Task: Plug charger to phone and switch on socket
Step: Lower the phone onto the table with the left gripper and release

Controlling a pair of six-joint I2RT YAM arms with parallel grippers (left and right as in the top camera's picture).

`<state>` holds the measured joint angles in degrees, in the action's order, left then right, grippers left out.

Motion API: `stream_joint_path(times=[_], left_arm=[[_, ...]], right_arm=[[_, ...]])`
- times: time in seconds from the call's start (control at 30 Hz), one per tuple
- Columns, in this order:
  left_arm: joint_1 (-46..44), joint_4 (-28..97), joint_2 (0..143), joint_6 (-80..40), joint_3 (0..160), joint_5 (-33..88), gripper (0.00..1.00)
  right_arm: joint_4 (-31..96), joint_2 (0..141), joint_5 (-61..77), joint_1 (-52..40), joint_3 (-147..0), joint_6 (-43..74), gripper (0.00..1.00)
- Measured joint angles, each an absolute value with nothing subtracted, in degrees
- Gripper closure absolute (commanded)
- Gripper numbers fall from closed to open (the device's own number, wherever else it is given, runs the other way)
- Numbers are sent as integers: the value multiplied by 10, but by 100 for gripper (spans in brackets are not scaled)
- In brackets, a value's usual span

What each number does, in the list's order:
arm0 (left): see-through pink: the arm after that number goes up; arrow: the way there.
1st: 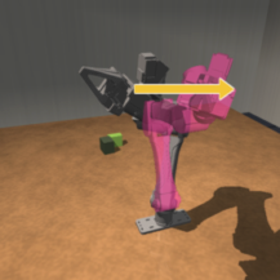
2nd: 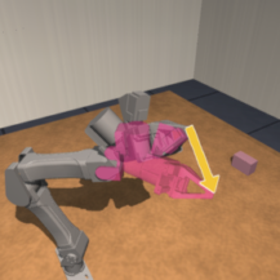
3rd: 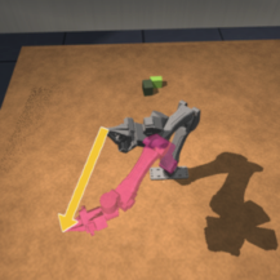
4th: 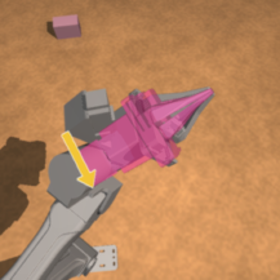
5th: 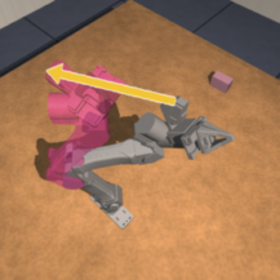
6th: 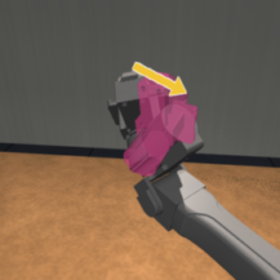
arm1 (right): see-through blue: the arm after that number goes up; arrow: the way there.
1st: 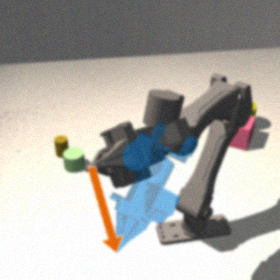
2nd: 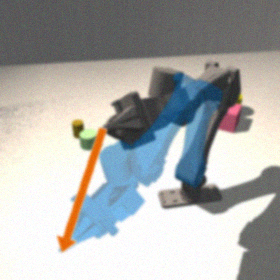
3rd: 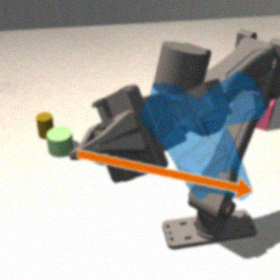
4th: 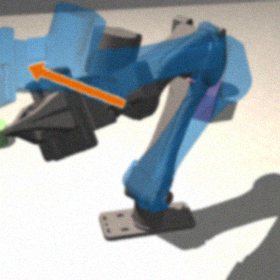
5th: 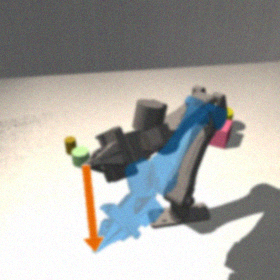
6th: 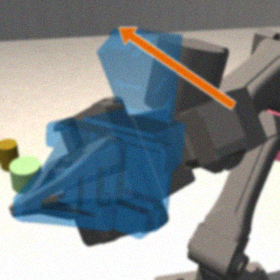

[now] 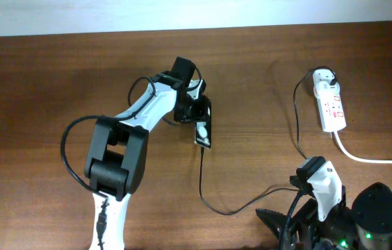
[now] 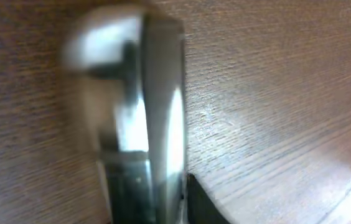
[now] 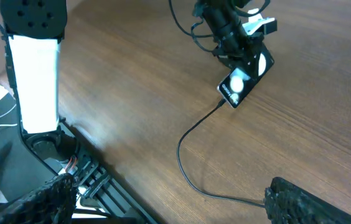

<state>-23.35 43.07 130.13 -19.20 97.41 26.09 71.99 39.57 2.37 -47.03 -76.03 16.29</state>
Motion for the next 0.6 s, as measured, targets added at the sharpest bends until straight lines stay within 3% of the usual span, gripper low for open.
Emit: stream_joint_path(times=[0.03, 0.13, 0.17, 0.37, 0.53, 0.6], left_arm=[[-234, 431, 1304, -190, 974, 260, 56], [-234, 433, 1303, -190, 978, 261, 9], [-234, 439, 1301, -191, 981, 261, 1], [-238, 492, 1289, -190, 990, 165, 1], [-209, 696, 1271, -190, 996, -34, 1], [-191, 734, 1159, -190, 998, -79, 1]], right_arm=[[720, 396, 24, -470, -760, 163, 1], [720, 396, 24, -470, -760, 163, 1], [720, 396, 24, -470, -760, 163, 1], [720, 396, 24, -470, -760, 163, 1], [720, 396, 24, -470, -760, 163, 1], [720, 396, 24, -470, -760, 163, 1]])
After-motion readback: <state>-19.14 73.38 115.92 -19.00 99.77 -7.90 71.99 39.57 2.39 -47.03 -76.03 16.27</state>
